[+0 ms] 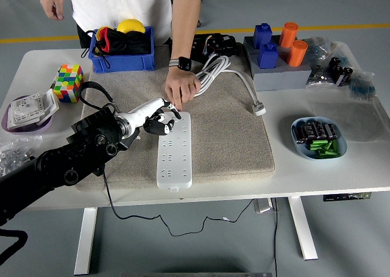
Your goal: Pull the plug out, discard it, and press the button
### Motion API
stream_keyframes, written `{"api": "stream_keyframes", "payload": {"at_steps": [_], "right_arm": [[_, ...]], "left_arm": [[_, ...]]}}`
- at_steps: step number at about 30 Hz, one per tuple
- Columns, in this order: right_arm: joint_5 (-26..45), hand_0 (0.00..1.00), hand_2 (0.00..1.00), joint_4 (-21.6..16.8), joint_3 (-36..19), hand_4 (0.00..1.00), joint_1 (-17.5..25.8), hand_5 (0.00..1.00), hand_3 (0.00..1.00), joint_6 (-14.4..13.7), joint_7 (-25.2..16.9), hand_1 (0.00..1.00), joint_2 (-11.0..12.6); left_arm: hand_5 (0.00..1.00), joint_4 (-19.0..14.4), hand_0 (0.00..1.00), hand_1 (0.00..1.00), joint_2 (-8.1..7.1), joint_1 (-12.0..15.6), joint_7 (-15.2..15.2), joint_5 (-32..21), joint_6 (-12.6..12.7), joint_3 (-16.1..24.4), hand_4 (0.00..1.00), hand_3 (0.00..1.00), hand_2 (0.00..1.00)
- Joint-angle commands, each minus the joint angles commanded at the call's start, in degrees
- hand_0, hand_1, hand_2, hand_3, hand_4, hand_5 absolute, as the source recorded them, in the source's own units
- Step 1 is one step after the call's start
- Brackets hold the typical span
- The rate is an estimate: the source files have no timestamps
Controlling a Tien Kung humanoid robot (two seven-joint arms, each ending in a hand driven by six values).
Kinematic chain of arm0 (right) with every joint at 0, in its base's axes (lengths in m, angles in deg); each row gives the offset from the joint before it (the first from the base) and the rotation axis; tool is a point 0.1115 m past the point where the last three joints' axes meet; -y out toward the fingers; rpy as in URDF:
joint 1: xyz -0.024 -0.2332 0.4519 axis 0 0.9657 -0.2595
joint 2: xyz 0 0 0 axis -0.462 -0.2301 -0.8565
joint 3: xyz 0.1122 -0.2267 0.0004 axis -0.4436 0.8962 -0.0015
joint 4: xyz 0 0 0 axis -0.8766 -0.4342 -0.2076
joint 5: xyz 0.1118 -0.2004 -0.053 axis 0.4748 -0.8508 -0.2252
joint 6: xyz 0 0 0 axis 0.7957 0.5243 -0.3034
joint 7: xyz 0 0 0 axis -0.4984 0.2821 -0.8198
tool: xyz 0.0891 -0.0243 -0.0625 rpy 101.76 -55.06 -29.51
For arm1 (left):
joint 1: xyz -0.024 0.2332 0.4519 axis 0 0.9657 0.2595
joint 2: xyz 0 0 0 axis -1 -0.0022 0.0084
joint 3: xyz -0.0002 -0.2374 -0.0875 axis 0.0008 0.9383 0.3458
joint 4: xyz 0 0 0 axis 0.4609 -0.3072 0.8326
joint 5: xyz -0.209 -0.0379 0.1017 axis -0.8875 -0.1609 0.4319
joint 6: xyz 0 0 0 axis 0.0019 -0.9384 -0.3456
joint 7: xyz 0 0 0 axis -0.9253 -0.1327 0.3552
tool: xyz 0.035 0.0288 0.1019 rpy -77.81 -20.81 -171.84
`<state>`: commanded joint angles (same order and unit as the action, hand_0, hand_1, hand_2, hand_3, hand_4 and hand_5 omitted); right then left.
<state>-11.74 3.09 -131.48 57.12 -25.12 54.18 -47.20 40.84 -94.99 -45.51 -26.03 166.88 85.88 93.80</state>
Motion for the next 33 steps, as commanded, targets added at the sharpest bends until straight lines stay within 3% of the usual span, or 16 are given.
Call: {"api": "stream_keyframes", "payload": {"at_steps": [17, 33], "right_arm": [[-0.1, 0.748, 0.647, 0.0, 0.2, 0.66, -0.1, 0.48, 0.615, 0.0, 0.2, 0.659, 0.2], [-0.2, 0.748, 0.647, 0.0, -0.1, 0.66, 0.1, 0.48, 0.616, 0.0, 0.0, 0.659, 0.1]], "left_arm": [[0.002, 4.2, 0.025, 0.002, 1.43, -4.3, 0.9, -1.0, -0.4, -4.5, 0.426, 0.622, 0.002], [0.002, 5.7, 0.023, 0.002, 1.2, -5.1, 1.4, -1.9, -1.2, -7.2, 0.429, 0.616, 0.002]]}}
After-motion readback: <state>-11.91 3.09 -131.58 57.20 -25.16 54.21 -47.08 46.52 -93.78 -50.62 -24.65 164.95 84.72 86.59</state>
